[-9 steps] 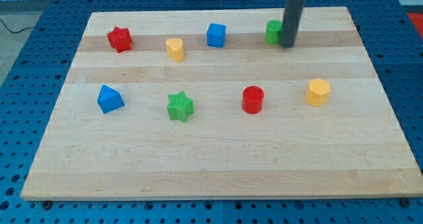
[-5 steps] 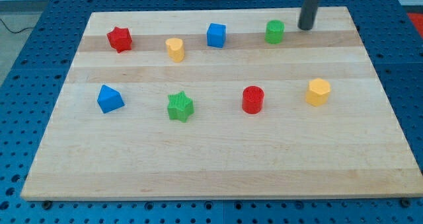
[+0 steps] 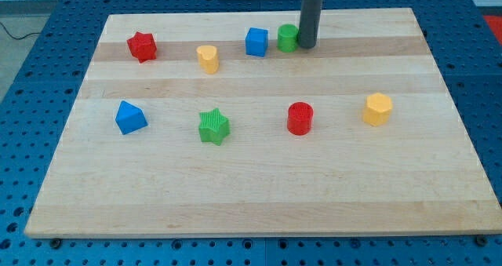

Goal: Move the green circle into the blue cube

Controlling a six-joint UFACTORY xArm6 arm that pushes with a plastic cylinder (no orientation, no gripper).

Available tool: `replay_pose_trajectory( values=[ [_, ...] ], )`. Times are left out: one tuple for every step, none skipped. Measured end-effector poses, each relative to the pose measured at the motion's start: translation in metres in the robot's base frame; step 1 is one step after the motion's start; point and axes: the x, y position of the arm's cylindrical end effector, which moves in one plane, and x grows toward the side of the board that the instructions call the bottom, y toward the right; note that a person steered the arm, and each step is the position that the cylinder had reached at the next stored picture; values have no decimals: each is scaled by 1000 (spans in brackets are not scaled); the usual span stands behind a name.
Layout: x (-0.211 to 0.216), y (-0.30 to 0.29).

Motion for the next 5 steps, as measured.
replay_pose_trajectory(
  values=[
    [-11, 26],
    [-34, 29],
    [-28, 8],
    [-20, 2],
    [-19, -7]
  ],
)
